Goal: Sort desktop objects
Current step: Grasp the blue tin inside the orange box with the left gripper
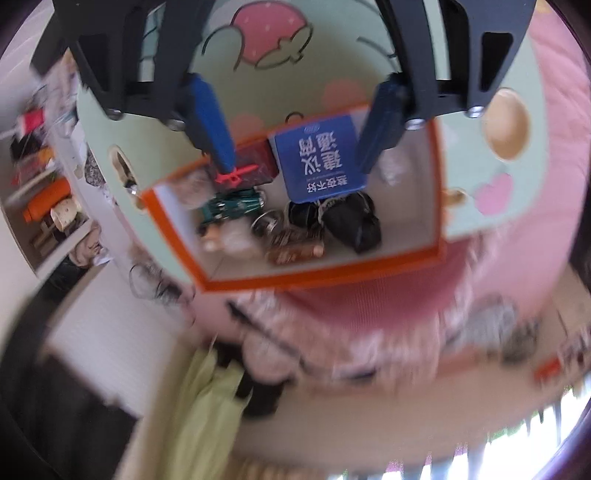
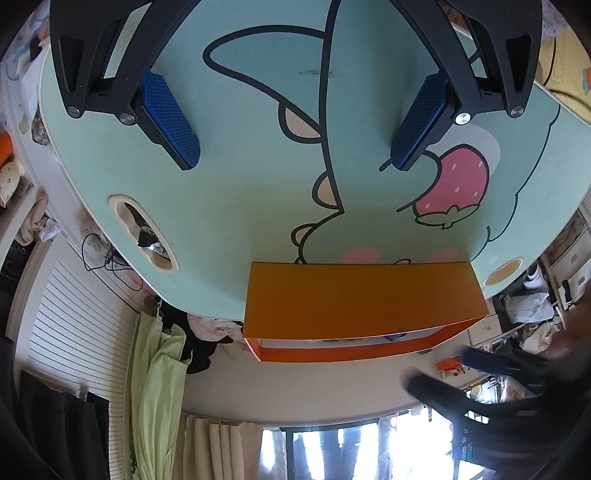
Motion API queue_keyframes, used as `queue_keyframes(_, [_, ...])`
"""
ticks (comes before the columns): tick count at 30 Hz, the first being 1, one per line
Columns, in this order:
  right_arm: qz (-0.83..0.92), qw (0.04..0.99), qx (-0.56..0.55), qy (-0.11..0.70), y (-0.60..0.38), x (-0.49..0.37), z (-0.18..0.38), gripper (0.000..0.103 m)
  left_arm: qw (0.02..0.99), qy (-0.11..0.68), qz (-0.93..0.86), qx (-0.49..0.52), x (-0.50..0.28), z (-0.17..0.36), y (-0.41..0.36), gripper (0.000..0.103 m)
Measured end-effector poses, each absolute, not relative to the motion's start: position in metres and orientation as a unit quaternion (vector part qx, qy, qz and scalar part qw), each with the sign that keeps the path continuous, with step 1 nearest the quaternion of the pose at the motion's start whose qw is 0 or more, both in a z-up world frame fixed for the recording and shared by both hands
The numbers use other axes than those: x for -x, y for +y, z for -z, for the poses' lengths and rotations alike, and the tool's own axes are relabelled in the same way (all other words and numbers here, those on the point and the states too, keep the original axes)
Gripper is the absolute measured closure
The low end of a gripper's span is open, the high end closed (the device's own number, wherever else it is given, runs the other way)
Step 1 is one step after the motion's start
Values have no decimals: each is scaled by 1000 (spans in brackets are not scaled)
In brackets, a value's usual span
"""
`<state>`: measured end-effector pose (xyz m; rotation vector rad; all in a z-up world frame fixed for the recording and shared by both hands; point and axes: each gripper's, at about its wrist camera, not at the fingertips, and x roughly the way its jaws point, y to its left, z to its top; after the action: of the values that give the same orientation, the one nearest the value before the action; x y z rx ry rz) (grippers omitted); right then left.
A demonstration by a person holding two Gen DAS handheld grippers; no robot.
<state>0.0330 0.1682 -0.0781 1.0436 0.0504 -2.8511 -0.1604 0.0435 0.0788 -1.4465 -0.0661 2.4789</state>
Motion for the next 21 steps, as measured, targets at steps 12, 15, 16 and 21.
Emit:
queue_keyframes(12, [939,56,-339,18,170,-32,77,0,78,13,-843,531,186,-44,44,33])
queue_keyframes(15, [939,56,-339,18,170,-33,76,0,95,0,-838,538,190,-38,39,38])
queue_keyframes(16, [939,56,-339,18,170,-32,76,0,101,-5,-838,537,190,-40,38,38])
queue_keyframes(21, [939,57,-339,18,170,-33,76,0,135,-44,-849,509,179,-65,27,72])
